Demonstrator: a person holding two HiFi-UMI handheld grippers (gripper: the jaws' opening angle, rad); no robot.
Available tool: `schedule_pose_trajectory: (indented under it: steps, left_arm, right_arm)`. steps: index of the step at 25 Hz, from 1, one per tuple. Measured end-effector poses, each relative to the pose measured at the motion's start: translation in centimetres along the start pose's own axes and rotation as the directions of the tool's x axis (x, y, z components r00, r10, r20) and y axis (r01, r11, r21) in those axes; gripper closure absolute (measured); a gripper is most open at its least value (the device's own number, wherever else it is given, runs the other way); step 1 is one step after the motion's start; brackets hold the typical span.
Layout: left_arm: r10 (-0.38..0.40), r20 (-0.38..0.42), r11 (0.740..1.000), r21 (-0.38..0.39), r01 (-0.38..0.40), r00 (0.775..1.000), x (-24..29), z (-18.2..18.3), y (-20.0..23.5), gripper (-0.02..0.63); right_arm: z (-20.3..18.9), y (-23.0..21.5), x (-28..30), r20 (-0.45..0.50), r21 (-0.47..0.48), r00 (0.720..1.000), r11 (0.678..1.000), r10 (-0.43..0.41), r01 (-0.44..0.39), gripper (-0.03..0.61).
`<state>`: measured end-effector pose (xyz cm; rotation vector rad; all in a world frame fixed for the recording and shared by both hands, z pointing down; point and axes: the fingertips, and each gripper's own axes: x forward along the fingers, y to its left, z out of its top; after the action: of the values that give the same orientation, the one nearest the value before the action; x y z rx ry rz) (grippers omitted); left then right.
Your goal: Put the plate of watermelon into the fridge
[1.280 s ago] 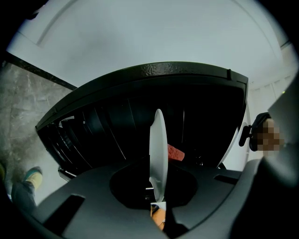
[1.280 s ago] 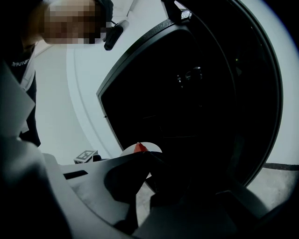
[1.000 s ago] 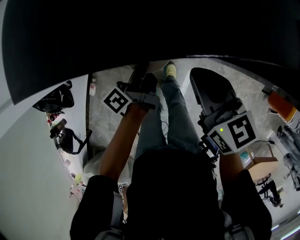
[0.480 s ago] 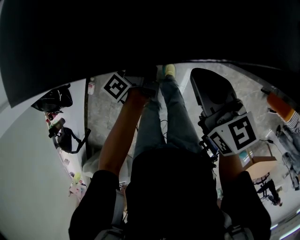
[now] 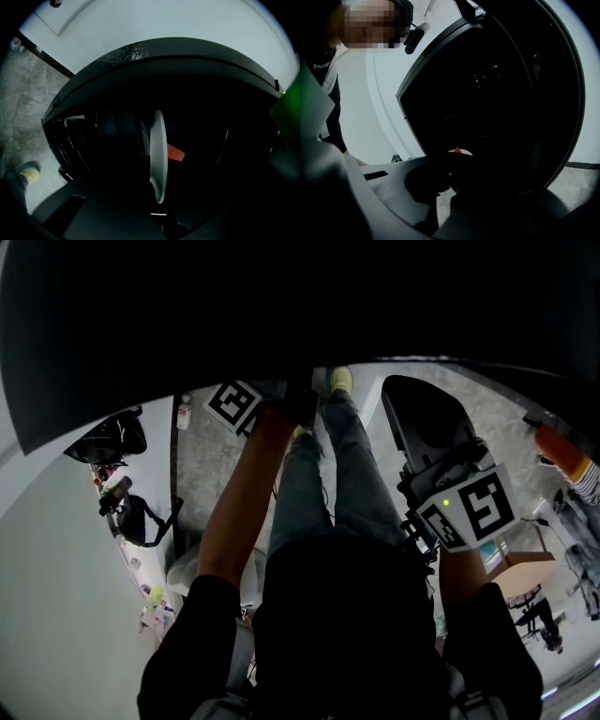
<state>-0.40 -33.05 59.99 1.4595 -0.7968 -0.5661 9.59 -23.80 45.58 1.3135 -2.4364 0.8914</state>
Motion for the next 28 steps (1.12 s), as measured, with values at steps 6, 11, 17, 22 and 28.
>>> schedule_pose_trajectory:
  steps: [6, 11, 17, 22, 28]
  left_arm:
    - [-0.012, -0.031, 0.999, 0.04, 0.013, 0.999, 0.3, -0.2, 0.0, 0.598]
    - [-0.026, -0.048, 0.998, 0.06, 0.028, 0.999, 0.7, -0.2, -0.1, 0.598]
    - [-0.047, -0.062, 0.996, 0.07, 0.051, 0.997, 1.2, -0.2, -0.3, 0.491]
    - [-0.005, -0.133, 0.985, 0.172, 0.028, 0.991, 0.9, -0.7, 0.5, 0.294]
    - [0.056, -0.27, 0.883, 0.463, 0.079, 0.961, 0.6, -2.0, 0.5, 0.243]
  right_arm:
    - [0.2, -0.2, -0.2, 0.002, -0.002, 1.0, 1.0, -0.009, 0.009, 0.569]
    - [0.4, -0.3, 0.1, 0.006, -0.01, 1.0, 1.0, -0.011, 0.011, 0.569]
    - [0.6, -0.2, 0.1, 0.008, -0.018, 1.0, 1.0, -0.009, 0.009, 0.569]
    - [0.9, -0.2, 0.0, 0.018, -0.03, 1.0, 0.999, -0.019, 0.02, 0.569]
    - [1.5, -0.2, -0.2, 0.043, -0.042, 0.998, 0.998, -0.052, 0.054, 0.569]
